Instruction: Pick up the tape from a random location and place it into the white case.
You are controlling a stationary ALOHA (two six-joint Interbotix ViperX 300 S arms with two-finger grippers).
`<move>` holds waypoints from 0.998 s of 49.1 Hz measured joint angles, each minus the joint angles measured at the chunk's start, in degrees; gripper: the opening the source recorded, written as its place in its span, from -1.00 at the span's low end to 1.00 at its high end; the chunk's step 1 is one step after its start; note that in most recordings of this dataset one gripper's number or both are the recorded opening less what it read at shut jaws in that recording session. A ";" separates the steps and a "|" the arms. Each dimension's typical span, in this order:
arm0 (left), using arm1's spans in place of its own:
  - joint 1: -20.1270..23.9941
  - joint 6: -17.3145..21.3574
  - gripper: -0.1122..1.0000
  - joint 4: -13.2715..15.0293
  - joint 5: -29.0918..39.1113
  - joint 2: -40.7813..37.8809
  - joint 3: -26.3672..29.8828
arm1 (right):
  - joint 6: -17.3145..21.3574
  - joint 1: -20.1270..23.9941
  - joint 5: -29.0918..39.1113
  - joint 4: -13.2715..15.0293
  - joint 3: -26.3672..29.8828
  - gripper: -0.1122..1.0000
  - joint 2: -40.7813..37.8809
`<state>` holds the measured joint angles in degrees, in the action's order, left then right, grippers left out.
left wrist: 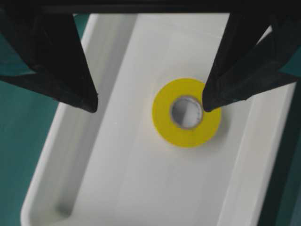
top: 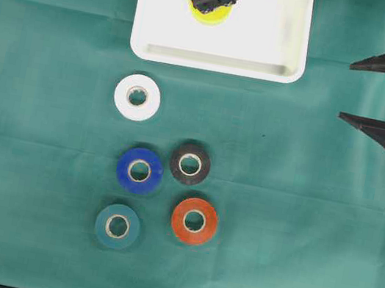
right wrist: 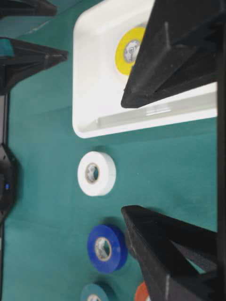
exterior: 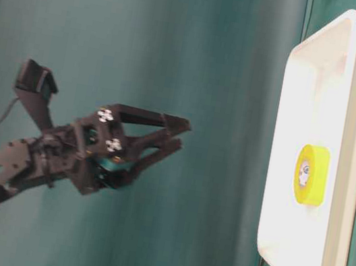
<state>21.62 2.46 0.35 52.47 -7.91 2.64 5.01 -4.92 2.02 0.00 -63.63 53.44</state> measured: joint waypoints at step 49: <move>-12.04 -1.93 0.99 -0.09 -1.58 9.40 -9.58 | 0.00 -0.09 0.09 0.26 0.09 0.87 0.09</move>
<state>9.58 0.53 0.26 50.89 1.49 -6.94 5.01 -5.01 2.11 0.26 -63.54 53.53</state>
